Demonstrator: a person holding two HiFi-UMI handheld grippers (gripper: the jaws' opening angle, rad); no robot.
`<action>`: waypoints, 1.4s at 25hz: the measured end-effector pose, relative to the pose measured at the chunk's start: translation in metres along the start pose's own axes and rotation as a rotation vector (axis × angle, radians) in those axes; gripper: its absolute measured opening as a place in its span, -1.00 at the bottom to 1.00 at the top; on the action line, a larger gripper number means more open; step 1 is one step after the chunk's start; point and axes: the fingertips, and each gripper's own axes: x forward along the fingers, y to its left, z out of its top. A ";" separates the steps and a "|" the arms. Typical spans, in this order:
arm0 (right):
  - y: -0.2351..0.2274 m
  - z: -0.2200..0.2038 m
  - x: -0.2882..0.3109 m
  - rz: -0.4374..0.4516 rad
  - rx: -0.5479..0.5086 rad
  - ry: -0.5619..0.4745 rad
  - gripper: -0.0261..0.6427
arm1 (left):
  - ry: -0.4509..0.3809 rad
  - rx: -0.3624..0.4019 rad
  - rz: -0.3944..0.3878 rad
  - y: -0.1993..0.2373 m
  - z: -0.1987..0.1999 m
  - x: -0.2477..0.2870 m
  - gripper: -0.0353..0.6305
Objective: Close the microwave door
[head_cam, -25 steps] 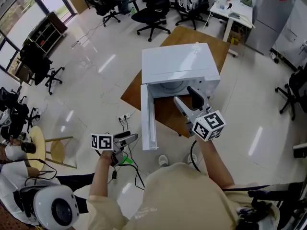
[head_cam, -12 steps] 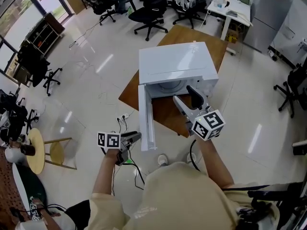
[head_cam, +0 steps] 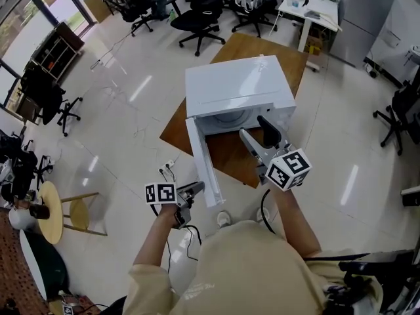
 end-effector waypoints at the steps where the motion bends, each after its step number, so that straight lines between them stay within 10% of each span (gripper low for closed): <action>1: 0.000 0.001 0.000 0.001 0.001 -0.001 -0.10 | -0.007 -0.012 -0.002 -0.003 0.000 0.005 -0.46; 35: -0.026 0.058 -0.053 -0.179 -0.042 -0.051 -0.11 | -0.110 -0.265 -0.094 -0.074 0.059 0.144 -0.59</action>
